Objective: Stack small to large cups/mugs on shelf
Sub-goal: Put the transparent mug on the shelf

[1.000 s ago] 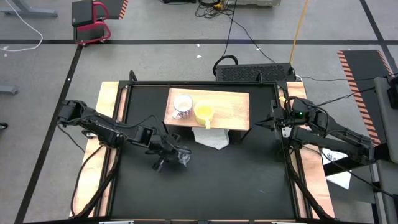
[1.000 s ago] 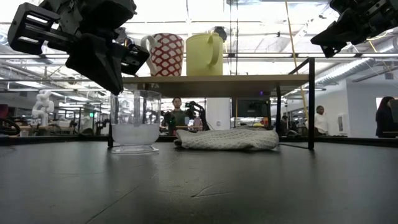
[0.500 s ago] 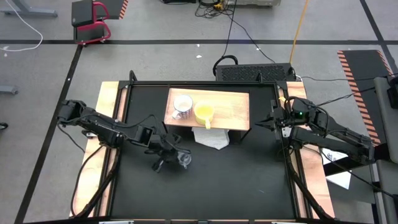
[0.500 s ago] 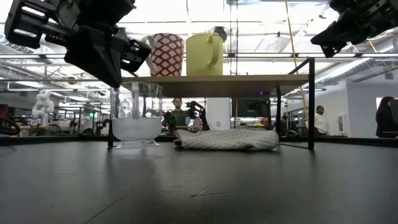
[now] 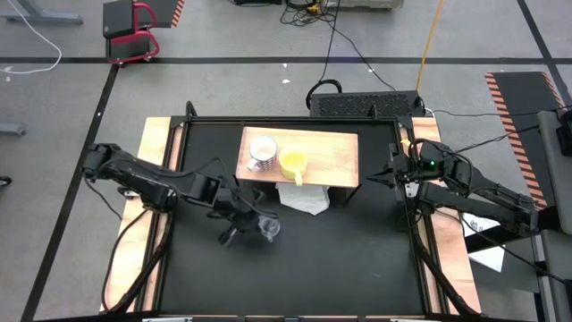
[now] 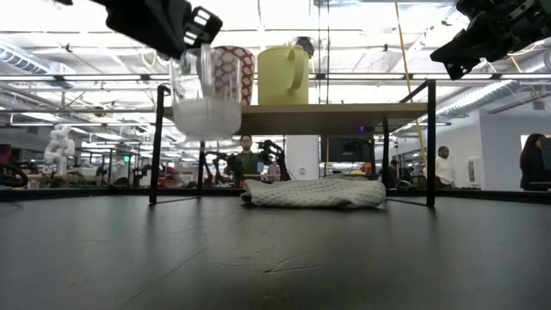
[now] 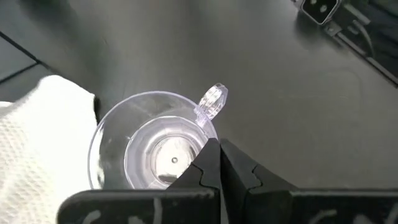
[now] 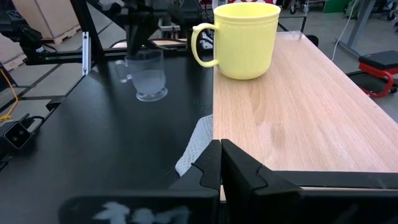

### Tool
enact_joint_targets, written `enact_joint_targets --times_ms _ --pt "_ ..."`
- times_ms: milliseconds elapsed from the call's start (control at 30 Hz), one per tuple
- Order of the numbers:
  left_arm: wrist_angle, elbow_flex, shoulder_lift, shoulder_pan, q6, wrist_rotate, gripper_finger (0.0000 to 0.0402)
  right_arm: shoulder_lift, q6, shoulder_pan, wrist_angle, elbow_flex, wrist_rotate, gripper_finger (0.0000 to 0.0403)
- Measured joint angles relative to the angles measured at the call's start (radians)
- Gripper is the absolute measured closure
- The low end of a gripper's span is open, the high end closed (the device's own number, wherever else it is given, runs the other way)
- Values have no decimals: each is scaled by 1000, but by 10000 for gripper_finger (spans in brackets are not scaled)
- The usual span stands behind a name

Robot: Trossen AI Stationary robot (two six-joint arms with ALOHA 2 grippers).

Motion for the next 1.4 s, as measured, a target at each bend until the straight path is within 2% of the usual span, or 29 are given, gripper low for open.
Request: enact_joint_targets --times_ms 267,533,1100,1400 --pt "-65 64 -3 8 54 -27 401 0 0 0 0 0 0 403" --pt "-68 65 -57 8 59 -27 401 0 0 0 0 0 0 403" --pt "-100 65 -261 18 72 -36 401 0 0 0 -1 0 0 403" --pt "-112 65 -275 20 68 -43 401 0 0 0 0 0 0 403"
